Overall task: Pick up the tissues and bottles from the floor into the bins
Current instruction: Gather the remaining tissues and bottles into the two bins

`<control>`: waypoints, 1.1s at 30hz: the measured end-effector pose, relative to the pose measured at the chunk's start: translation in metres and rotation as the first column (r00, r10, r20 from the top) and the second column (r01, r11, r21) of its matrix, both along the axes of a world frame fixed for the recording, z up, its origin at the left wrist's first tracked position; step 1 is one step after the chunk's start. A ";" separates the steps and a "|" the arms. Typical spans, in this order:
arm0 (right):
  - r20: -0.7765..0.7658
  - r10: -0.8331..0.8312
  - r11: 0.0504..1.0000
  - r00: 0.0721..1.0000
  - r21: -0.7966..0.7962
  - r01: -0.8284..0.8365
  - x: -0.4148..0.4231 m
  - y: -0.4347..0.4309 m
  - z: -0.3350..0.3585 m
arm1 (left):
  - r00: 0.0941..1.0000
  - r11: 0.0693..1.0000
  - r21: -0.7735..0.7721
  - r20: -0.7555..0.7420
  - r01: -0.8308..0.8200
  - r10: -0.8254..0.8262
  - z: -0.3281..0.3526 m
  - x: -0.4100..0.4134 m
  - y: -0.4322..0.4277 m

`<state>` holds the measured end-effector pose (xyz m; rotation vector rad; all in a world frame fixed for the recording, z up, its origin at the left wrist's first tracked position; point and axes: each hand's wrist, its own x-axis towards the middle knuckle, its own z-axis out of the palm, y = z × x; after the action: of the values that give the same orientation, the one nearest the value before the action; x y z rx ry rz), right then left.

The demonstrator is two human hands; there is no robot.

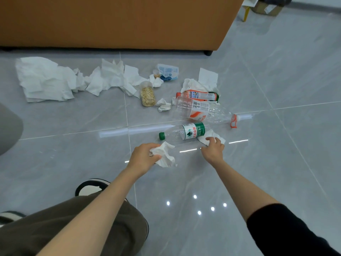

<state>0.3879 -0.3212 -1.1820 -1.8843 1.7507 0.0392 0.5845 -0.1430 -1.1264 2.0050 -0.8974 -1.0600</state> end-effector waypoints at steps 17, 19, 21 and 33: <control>-0.029 0.140 0.972 0.990 0.197 -0.132 -0.008 0.029 -0.027 | 0.997 0.998 -0.038 -0.057 -0.045 0.043 0.011 -0.001 -0.009; 0.040 0.160 0.960 0.986 0.228 -0.165 0.006 0.041 -0.016 | 0.995 0.995 -0.065 -0.073 -0.077 0.072 0.022 0.004 -0.010; 0.191 0.129 0.962 0.973 0.214 -0.169 0.024 0.051 0.002 | 0.990 0.990 -0.090 -0.098 -0.108 0.100 0.038 0.009 -0.012; 0.743 0.148 0.953 0.652 0.068 -0.295 0.164 0.076 0.195 | 0.965 0.911 -0.319 -0.050 -0.260 0.258 0.173 0.101 0.009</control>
<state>0.5515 -0.2451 -0.9867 -1.6285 0.9157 -0.4039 0.6852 -0.1337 -0.9538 1.7820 -0.7225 -0.7183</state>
